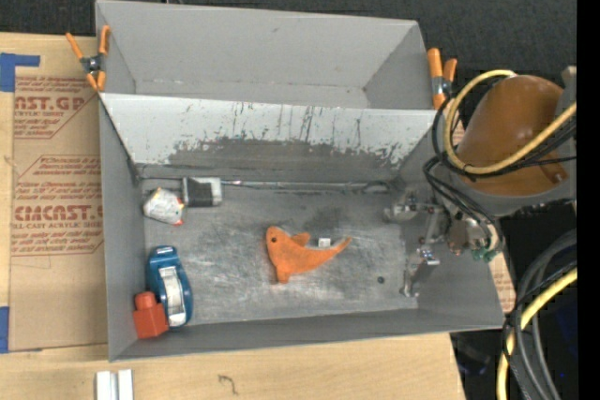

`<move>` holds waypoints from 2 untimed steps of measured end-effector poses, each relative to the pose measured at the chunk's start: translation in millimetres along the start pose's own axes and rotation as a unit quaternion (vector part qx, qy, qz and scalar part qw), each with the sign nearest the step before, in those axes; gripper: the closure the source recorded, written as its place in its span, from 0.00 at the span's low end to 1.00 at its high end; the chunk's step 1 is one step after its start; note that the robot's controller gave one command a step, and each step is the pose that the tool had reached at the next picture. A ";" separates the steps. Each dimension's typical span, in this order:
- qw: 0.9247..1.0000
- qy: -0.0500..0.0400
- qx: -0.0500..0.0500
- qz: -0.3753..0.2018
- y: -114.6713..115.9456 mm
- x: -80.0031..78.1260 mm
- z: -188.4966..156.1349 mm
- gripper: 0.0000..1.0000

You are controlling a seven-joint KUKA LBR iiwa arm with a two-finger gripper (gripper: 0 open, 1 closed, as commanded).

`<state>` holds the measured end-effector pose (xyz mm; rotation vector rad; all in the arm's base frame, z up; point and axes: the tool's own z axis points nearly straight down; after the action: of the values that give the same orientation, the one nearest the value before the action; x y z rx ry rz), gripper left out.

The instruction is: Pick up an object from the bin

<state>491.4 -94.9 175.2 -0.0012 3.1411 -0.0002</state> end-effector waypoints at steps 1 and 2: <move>0.998 -0.002 0.000 -0.056 37.3 -6.4 42.6 0.00; 0.991 0.002 -0.001 -0.131 72.5 -9.5 34.5 0.00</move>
Offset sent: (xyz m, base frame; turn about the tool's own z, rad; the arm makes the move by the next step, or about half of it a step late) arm 0.0127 0.0827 -0.0171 -0.2955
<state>500.8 -22.4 140.7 -0.4131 3.1184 0.0022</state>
